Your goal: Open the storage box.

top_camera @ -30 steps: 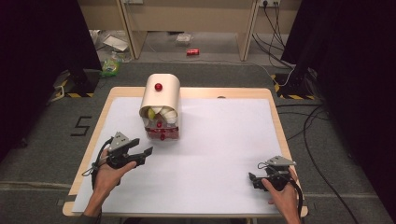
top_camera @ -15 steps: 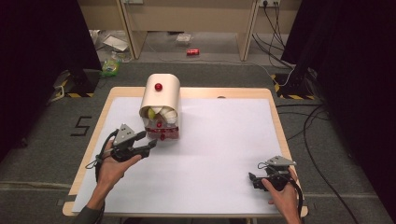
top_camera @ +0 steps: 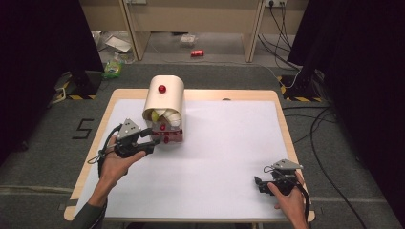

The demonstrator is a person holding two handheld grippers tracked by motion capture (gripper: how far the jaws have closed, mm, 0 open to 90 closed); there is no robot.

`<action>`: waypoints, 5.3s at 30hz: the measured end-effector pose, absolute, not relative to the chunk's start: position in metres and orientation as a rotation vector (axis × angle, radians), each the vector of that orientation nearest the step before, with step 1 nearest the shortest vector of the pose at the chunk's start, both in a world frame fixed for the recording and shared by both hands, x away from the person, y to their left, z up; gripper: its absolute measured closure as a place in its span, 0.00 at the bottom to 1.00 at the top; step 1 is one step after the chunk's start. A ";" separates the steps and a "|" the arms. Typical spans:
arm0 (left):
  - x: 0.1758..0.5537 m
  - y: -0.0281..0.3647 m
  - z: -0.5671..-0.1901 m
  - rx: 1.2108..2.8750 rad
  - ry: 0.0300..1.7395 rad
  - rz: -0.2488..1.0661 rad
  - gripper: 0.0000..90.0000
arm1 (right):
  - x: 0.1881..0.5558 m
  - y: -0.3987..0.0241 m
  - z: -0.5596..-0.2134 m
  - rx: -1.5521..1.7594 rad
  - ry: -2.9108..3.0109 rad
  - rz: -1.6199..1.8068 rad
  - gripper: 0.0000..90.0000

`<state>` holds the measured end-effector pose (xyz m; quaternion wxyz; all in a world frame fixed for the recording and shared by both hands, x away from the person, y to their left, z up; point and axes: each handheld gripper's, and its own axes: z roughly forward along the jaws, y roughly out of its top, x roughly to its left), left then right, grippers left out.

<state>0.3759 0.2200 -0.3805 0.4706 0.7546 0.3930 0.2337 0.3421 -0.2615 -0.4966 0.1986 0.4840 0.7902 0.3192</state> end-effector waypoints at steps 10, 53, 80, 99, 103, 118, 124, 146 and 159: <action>0.386 0.215 -0.372 1.843 0.950 0.601 0.57 | 0.342 -0.261 -0.497 1.356 2.211 0.894 0.02; 0.420 0.201 -0.366 1.914 0.961 0.660 0.63 | 0.342 -0.262 -0.497 1.354 2.212 0.895 0.02; 0.402 0.201 -0.365 1.944 0.953 0.627 0.63 | 0.342 -0.262 -0.497 1.355 2.213 0.893 0.02; 0.385 0.199 -0.367 1.944 0.946 0.648 0.63 | 0.342 -0.262 -0.497 1.356 2.212 0.893 0.02; 0.382 0.199 -0.367 1.949 0.943 0.652 0.63 | 0.342 -0.262 -0.497 1.356 2.212 0.893 0.02; 0.377 0.199 -0.367 1.966 0.946 0.625 0.62 | 0.342 -0.262 -0.497 1.356 2.212 0.893 0.02; 0.373 0.199 -0.368 1.976 0.947 0.611 0.61 | 0.342 -0.262 -0.497 1.356 2.212 0.893 0.02; 0.364 0.198 -0.362 1.996 0.933 0.595 0.60 | 0.342 -0.262 -0.497 1.354 2.212 0.893 0.02; 0.359 0.197 -0.361 2.005 0.933 0.578 0.58 | 0.342 -0.262 -0.497 1.353 2.212 0.892 0.02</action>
